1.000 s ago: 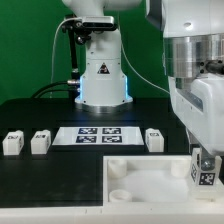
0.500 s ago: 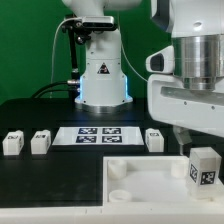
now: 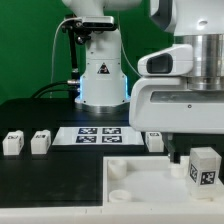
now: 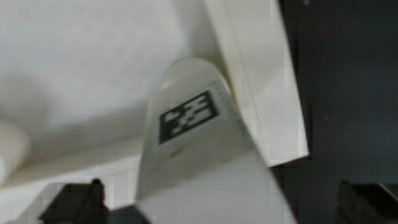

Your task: Assemble one leg

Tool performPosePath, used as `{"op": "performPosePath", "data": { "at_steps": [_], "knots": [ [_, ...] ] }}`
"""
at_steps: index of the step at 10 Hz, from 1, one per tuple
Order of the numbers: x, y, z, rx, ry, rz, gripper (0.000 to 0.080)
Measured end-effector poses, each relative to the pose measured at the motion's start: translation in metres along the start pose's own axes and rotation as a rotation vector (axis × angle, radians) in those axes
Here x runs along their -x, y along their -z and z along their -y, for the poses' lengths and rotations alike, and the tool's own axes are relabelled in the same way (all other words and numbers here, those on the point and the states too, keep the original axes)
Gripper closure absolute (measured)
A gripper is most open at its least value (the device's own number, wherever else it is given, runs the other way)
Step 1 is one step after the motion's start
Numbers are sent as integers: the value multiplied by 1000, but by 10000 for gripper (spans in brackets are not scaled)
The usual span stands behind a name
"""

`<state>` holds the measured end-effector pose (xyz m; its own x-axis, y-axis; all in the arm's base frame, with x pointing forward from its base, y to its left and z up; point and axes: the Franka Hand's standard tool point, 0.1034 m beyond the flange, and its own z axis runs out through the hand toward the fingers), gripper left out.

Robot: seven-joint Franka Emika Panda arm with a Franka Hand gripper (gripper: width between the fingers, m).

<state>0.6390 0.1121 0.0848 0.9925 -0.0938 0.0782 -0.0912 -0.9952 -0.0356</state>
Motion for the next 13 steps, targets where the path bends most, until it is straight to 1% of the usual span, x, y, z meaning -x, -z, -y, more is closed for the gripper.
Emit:
{"op": "performPosePath", "data": {
  "at_steps": [1, 2, 4, 5, 6, 7, 9, 10, 11, 12, 13],
  "knots": [
    [-2, 0, -4, 0, 22, -9, 178],
    [-1, -1, -3, 0, 6, -8, 178],
    [-1, -1, -3, 0, 5, -7, 449],
    [-1, -1, -3, -2, -92, -7, 449],
    [-1, -1, -3, -1, -216, -6, 508],
    [-1, -1, -4, -1, -322, -7, 508],
    [-1, -1, -6, 7, -726, -9, 509],
    [-3, -1, -5, -9, -959, -15, 509],
    [-5, -1, -5, -26, -1146, -15, 610],
    [-7, -1, -2, -47, -1271, -17, 753],
    [-14, 2, 3, -98, -1483, -35, 753]
  ]
}}
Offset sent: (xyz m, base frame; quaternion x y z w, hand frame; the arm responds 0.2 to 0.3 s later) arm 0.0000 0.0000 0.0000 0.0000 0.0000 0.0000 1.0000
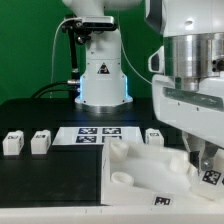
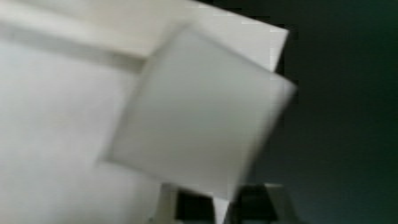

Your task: Assemble one leg

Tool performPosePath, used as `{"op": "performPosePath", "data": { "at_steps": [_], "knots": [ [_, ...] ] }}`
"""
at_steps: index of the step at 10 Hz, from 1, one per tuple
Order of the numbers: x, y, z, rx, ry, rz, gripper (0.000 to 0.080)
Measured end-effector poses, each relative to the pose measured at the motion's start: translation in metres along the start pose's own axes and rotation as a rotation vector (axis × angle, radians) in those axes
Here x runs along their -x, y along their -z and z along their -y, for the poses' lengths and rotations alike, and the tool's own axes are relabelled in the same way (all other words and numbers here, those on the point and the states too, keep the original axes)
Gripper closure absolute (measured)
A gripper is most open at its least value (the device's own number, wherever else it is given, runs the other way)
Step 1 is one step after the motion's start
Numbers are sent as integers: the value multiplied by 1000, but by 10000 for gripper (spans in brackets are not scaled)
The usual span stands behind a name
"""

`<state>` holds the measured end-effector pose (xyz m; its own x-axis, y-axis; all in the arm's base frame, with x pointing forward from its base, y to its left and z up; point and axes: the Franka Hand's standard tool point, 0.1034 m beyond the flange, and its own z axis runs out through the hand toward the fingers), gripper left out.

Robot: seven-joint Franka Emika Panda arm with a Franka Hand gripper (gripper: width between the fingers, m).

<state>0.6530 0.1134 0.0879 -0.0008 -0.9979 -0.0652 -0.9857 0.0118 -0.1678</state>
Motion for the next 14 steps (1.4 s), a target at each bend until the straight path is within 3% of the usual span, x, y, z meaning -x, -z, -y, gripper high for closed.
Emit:
{"op": "performPosePath", "data": {
  "at_steps": [1, 5, 7, 8, 9, 10, 12, 13, 14],
  "knots": [
    [1, -2, -3, 3, -44, 1, 790],
    [3, -3, -7, 12, 75, 3, 797],
    [5, 5, -2, 49, 442, 19, 797],
    [6, 10, 1, 56, 613, 32, 712],
    [5, 13, 4, 42, 716, 31, 712],
    [1, 15, 5, 18, 803, 18, 517],
    [0, 13, 4, 22, 981, 14, 244],
    [-1, 13, 4, 25, 1109, 10, 244],
    [-3, 13, 2, 42, 1254, 7, 168]
  ]
}}
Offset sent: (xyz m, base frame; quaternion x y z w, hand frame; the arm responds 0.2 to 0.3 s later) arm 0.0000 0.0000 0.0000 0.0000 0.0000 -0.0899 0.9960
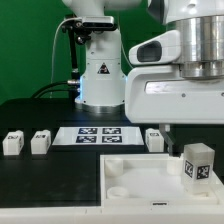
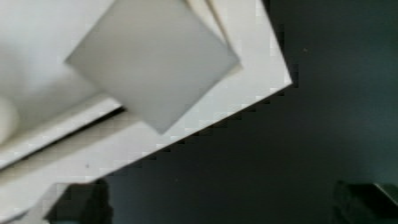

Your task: Assemble one leg

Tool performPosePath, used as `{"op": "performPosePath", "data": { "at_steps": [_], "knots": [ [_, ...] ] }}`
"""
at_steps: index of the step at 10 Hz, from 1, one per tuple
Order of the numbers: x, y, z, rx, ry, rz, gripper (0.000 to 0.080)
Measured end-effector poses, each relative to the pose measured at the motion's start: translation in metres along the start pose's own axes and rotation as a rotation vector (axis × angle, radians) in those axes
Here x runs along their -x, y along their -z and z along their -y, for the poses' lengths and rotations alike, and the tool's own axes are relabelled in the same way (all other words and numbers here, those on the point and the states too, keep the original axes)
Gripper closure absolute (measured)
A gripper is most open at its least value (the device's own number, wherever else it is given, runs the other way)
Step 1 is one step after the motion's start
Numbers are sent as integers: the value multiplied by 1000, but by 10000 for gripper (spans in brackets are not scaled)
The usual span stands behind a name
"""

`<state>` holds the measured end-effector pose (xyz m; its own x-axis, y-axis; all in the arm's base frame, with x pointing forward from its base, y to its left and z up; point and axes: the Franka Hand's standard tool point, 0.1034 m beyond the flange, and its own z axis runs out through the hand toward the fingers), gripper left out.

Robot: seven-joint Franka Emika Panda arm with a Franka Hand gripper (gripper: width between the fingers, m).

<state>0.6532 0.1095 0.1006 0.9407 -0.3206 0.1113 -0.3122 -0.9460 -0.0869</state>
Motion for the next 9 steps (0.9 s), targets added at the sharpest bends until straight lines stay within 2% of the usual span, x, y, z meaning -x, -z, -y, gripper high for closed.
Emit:
{"op": "performPosePath", "data": {
  "at_steps": [1, 2, 4, 6, 9],
  "knots": [
    [8, -2, -3, 39, 182, 45, 154],
    [9, -2, -3, 46, 321, 43, 154],
    [25, -11, -2, 35, 487, 34, 150],
    [25, -12, -6, 42, 640, 36, 150],
    [25, -13, -7, 44, 641, 39, 150]
  ]
}}
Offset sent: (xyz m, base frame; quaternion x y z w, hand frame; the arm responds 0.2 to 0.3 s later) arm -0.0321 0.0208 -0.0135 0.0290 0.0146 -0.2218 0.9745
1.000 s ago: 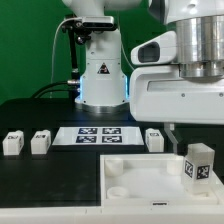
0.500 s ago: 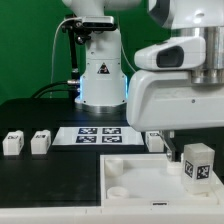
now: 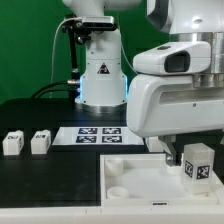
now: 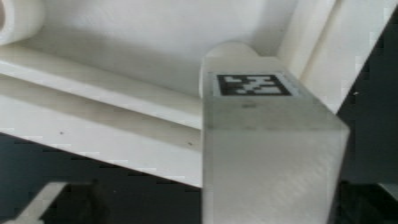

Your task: Assemble one leg

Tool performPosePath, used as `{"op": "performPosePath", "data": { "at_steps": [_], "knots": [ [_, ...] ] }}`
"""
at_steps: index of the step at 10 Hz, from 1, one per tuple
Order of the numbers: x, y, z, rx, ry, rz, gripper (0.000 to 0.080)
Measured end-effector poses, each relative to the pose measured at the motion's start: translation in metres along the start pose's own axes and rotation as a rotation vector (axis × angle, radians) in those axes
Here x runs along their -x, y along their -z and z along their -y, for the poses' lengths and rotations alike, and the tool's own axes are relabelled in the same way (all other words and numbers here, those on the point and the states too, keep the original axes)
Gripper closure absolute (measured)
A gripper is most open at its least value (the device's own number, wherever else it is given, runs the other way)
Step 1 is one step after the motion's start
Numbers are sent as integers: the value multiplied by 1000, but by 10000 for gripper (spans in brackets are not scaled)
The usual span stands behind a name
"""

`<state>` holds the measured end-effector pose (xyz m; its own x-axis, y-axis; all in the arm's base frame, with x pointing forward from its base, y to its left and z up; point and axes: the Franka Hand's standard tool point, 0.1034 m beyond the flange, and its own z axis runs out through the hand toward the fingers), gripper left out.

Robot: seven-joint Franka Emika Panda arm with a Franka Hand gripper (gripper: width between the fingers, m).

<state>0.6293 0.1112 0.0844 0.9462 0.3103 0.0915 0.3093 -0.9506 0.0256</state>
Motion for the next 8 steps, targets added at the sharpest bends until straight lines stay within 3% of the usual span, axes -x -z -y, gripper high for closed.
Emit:
{"op": "performPosePath", "data": {
  "at_steps": [2, 5, 6, 7, 8],
  "knots": [
    [8, -2, -2, -30, -32, 105, 150],
    [9, -3, -6, -26, -87, 110, 150],
    [9, -3, -7, -26, -89, 110, 278],
    [9, -3, -7, -25, -167, 110, 278],
    [9, -3, -7, -17, -298, 112, 418]
  ]
}}
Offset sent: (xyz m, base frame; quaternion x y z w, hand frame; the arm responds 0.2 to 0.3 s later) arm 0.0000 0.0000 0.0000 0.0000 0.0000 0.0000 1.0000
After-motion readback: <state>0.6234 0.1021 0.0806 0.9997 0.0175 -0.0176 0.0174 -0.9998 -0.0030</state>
